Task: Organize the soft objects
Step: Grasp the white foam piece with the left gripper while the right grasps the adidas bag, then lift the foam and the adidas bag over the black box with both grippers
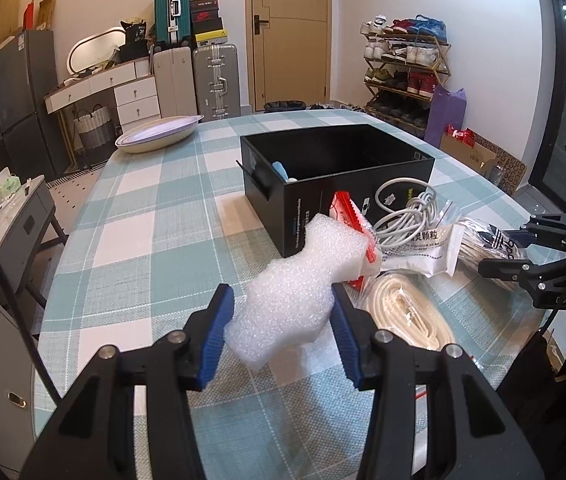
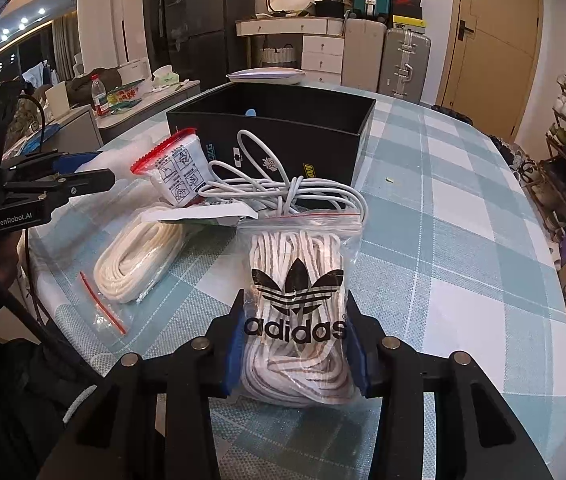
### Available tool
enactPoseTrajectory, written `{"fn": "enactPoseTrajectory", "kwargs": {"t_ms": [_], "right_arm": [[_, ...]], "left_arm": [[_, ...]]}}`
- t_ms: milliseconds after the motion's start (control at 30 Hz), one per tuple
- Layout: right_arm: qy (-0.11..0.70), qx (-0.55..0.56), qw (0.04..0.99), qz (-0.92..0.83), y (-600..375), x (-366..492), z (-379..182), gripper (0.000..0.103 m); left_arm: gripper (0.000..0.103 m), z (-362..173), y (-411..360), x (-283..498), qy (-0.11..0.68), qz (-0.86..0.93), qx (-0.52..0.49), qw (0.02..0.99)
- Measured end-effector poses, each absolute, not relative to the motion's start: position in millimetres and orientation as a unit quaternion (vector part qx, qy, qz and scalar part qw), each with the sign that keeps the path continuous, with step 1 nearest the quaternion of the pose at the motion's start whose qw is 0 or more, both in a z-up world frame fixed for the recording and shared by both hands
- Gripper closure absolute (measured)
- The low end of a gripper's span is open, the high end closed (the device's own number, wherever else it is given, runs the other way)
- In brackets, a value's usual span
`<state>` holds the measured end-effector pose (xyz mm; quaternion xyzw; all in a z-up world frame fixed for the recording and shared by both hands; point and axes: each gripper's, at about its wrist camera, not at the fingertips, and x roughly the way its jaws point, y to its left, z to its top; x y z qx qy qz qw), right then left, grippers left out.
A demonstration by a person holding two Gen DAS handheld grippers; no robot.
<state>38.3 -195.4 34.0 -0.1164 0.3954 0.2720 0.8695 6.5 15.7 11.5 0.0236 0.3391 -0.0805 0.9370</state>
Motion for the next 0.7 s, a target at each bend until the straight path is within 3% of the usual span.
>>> {"fn": "enactPoseTrajectory", "kwargs": {"t_ms": [700], "right_arm": [[0.285, -0.026, 0.922, 0.262, -235.0, 33.9, 91.1, 0.060]], "left_arm": [[0.056, 43.3, 7.6, 4.6, 0.295, -0.086, 0.014, 0.951]]}}
